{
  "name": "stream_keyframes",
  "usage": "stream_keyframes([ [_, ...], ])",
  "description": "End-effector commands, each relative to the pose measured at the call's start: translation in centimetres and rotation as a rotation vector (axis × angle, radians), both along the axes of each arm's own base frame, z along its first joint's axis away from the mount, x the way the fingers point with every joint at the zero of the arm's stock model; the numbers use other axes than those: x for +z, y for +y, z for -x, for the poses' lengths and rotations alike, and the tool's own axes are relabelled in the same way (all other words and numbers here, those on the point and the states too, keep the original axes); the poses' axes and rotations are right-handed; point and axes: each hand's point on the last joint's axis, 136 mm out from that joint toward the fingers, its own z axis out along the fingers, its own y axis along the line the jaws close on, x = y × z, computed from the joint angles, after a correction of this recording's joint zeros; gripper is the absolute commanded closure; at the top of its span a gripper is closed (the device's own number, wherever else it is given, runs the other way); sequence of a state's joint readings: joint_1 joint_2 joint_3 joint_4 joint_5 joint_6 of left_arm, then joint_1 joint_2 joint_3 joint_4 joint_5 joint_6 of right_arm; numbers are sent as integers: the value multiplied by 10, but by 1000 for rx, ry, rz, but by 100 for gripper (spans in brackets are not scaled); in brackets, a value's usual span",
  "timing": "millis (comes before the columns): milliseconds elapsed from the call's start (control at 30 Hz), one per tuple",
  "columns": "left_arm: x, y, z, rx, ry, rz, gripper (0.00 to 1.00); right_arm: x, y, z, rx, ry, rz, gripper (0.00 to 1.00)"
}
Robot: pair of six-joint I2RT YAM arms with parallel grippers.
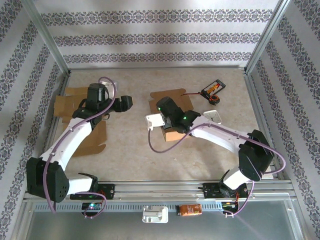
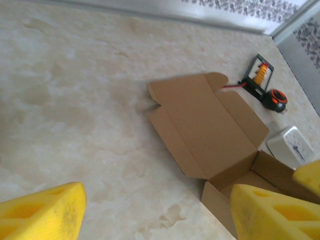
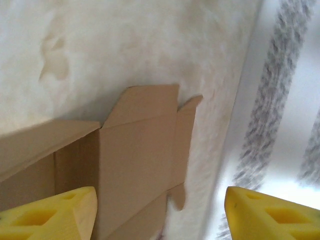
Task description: Fold the paper box
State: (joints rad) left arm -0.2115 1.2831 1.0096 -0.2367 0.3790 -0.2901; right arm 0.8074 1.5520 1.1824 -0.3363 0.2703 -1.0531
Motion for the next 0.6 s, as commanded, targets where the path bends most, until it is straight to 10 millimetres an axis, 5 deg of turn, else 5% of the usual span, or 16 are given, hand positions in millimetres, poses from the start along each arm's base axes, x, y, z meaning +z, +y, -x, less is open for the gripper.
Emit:
stream_keyframes([
  [0, 15, -38, 8, -156, -17, 17, 24, 16, -45, -10, -669, 229, -438, 28],
  [133, -8, -78, 25, -239, 123, 56, 25, 6, -85, 6, -1067, 607, -657, 27],
  [233, -27, -111, 40, -300, 253, 117, 26, 4, -104, 17, -1203, 785, -807, 2],
  [367, -48, -142, 53, -312, 375, 175, 27, -7, -130, 27, -1329, 892, -887, 4],
  [467, -61, -164, 66, -342, 467, 251, 27, -33, -151, 38, -1484, 914, -831, 10],
  [567, -76, -183, 82, -381, 572, 294, 29, -55, -150, 49, -1537, 988, -769, 21],
])
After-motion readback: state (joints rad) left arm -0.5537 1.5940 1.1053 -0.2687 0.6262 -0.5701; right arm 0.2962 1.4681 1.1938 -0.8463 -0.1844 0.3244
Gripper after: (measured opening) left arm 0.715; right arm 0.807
